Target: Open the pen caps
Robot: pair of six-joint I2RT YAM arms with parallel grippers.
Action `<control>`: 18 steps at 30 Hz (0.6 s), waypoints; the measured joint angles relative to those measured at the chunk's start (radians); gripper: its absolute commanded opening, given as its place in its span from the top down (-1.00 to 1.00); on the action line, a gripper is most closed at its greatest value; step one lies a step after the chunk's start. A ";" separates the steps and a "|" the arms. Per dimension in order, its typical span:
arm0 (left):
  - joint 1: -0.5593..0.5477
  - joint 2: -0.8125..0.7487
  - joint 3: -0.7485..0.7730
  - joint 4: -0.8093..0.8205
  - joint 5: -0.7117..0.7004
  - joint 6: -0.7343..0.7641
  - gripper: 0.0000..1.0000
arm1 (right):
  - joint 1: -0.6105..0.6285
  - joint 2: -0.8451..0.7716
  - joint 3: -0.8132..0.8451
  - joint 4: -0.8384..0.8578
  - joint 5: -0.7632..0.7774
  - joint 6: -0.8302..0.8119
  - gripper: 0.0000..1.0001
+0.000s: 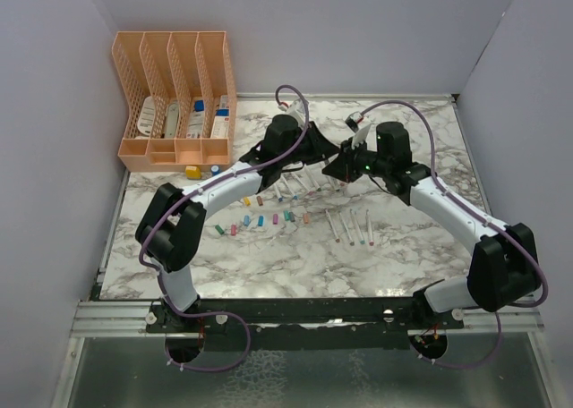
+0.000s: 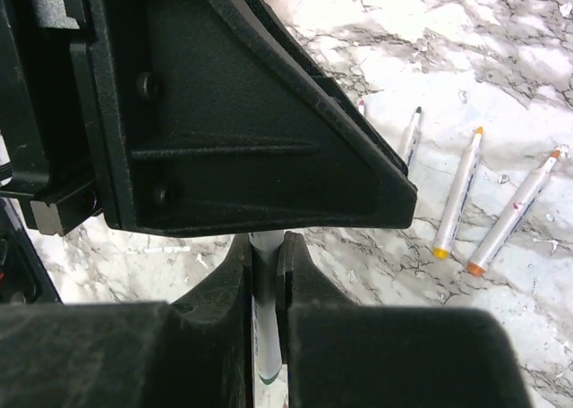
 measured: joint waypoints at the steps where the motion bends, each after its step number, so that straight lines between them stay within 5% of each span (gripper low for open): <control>1: 0.000 0.000 0.002 -0.004 -0.003 0.000 1.00 | 0.000 0.000 0.000 0.000 0.000 0.000 0.97; 13: 0.008 0.024 0.142 -0.130 0.047 -0.016 1.00 | -0.001 -0.159 -0.110 0.072 0.072 0.000 0.97; 18: 0.158 0.047 0.240 -0.121 -0.055 0.007 1.00 | 0.000 -0.224 -0.177 -0.065 0.070 -0.001 0.98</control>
